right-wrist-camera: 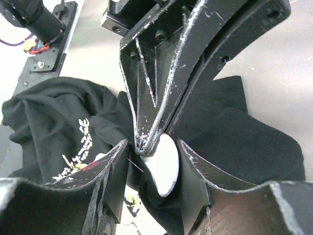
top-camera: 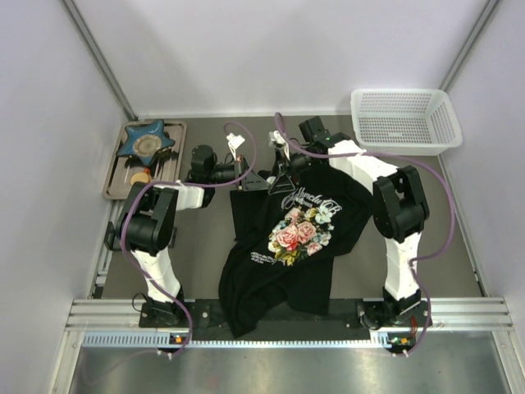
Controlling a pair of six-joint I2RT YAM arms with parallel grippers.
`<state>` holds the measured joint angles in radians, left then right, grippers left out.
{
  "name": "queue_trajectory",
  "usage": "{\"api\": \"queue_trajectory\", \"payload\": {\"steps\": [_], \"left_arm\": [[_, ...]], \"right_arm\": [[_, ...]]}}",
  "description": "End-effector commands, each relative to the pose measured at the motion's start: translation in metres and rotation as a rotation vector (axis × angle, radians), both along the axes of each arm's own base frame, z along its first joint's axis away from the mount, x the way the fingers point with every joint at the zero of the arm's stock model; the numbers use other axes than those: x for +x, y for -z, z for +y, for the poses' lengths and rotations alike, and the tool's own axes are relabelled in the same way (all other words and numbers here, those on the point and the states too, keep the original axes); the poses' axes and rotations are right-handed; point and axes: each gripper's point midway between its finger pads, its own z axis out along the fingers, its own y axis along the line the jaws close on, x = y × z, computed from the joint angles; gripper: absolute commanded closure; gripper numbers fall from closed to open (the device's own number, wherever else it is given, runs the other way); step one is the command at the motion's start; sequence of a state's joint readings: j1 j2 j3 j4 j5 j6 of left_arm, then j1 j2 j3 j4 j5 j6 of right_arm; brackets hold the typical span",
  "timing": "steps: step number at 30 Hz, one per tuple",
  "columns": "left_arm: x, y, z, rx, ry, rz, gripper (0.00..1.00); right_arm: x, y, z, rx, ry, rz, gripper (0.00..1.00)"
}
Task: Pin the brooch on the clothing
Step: Pin the brooch to the clothes.
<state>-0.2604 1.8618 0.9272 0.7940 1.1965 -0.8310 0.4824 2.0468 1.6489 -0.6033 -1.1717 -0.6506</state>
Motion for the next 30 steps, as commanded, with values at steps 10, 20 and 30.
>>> {"api": "queue_trajectory", "payload": {"steps": [10, 20, 30], "left_arm": [[-0.003, -0.014, 0.001, -0.027, 0.032, -0.083, 1.0], [-0.006, -0.014, 0.001, -0.033, 0.036, -0.073, 1.0], [-0.006, -0.016, 0.0, -0.038, 0.046, -0.065, 1.0]], "right_arm": [[0.002, -0.022, -0.021, -0.046, -0.01, -0.231, 0.57], [0.003, -0.012, -0.037, -0.098, -0.008, -0.24, 0.6], [0.002, -0.013, -0.048, -0.107, -0.014, -0.263, 0.46]]}}
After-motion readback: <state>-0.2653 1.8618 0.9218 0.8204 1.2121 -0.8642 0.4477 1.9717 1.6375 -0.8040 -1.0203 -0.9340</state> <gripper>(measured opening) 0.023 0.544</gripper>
